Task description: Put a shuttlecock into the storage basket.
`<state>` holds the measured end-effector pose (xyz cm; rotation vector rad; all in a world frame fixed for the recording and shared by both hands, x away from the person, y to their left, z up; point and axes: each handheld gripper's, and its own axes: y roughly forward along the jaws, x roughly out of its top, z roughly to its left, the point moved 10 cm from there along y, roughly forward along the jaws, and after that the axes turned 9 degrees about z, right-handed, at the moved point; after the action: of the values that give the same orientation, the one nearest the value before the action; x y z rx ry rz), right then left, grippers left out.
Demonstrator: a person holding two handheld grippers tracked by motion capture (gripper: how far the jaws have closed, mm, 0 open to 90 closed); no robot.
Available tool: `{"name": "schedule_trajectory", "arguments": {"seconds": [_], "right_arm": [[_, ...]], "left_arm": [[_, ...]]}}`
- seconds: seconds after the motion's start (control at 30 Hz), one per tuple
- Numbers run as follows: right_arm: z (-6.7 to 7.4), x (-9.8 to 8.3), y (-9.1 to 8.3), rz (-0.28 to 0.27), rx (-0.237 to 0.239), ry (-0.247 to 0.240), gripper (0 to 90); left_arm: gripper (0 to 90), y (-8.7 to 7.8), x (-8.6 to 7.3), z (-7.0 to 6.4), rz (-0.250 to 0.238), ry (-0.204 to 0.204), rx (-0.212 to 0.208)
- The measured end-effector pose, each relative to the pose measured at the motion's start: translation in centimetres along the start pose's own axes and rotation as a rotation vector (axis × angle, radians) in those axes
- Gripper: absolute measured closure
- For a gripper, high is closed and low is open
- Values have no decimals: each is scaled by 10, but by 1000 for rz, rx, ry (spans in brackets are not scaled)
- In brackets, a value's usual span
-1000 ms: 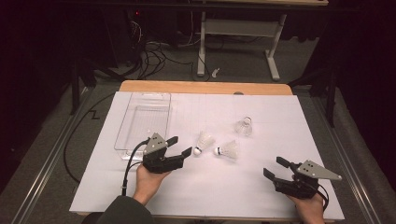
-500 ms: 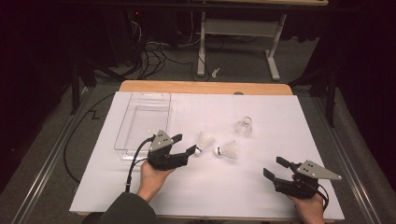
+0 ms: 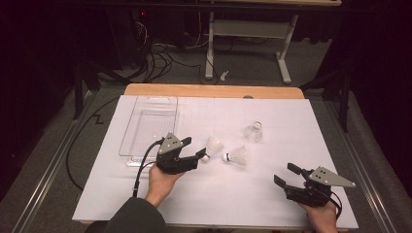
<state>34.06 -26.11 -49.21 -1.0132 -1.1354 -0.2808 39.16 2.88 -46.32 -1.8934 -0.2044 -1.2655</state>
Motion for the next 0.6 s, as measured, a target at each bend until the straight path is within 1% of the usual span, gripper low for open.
{"name": "schedule_trajectory", "arguments": {"seconds": [0.4, 0.6], "right_arm": [[0, 0, 0, 1, 1, 1, 291], [1, 0, 0, 0, 7, 4, 290]], "left_arm": [[339, 12, 8, -1, 2, -6, -9], [340, 18, 10, 0, 13, -7, -7]]}}
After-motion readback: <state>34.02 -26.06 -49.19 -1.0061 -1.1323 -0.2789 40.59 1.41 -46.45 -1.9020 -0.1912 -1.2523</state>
